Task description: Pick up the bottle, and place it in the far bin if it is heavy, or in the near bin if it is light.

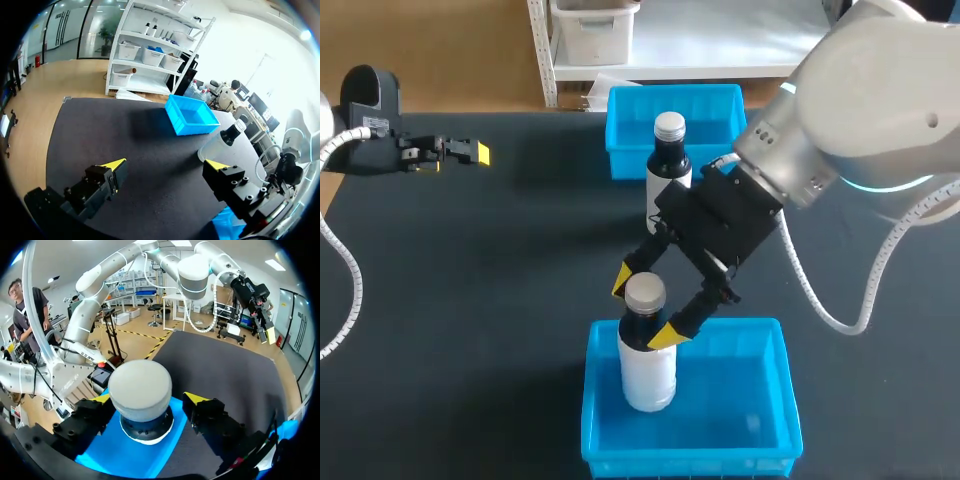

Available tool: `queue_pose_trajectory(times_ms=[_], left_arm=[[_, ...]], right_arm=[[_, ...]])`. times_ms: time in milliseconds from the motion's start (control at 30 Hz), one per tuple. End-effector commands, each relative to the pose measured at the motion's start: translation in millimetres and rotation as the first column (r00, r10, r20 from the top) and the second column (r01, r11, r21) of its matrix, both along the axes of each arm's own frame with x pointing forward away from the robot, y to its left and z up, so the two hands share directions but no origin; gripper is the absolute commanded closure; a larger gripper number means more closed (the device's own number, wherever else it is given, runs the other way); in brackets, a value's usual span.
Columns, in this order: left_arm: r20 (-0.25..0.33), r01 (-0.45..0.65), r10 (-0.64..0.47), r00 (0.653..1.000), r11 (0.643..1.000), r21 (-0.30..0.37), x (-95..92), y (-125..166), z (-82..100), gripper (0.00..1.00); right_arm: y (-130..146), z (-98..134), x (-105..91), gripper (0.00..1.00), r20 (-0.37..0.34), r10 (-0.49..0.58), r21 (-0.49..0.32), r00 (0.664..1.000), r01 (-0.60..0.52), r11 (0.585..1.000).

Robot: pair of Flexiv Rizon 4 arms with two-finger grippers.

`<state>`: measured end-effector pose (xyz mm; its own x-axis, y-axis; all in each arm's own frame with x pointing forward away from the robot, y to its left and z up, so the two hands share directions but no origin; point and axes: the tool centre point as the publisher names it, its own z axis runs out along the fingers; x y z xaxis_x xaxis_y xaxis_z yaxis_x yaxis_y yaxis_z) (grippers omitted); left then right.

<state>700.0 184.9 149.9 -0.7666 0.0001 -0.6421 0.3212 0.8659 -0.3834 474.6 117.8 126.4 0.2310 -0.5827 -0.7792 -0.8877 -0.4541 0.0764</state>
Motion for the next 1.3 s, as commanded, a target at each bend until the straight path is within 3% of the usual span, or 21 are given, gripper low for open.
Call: queue_pose_trajectory(times_ms=[33, 400, 567, 733, 833, 933, 1300], left_arm=[[0.0, 0.0, 0.0, 1.0, 1.0, 0.0, 0.0, 0, 0.0, 0.0], [0.0, 0.0, 0.0, 1.0, 1.0, 0.0, 0.0, 0, 0.0, 0.0], [0.0, 0.0, 0.0, 1.0, 1.0, 0.0, 0.0, 0, 0.0, 0.0], [0.0, 0.0, 0.0, 1.0, 1.0, 0.0, 0.0, 0, 0.0, 0.0], [0.0, 0.0, 0.0, 1.0, 1.0, 0.0, 0.0, 0, 0.0, 0.0], [0.0, 0.0, 0.0, 1.0, 1.0, 0.0, 0.0, 0, 0.0, 0.0], [0.0, 0.0, 0.0, 1.0, 1.0, 0.0, 0.0, 0, 0.0, 0.0]], right_arm=[[-17, 8, 4.3, 0.0, 0.003, -0.036, -0.015, 0.999, 0.036, 0.999], [-92, 20, 44.0, 0.0, 0.038, -0.239, -0.093, 0.97, 0.242, 0.966], [-126, 20, 86.0, 0.0, 0.035, -0.441, -0.085, 0.897, 0.442, 0.893], [-143, 20, 131.6, 0.0, 0.036, -0.568, -0.057, 0.822, 0.57, 0.82], [-147, 19, 158.5, 0.0, 0.027, -0.609, -0.036, 0.793, 0.609, 0.792], [-144, 16, 183.4, 0.0, 0.024, -0.619, -0.018, 0.785, 0.62, 0.785], [-109, 8, 250.5, 0.0, 0.035, -0.58, 0.038, 0.814, 0.579, 0.814]])
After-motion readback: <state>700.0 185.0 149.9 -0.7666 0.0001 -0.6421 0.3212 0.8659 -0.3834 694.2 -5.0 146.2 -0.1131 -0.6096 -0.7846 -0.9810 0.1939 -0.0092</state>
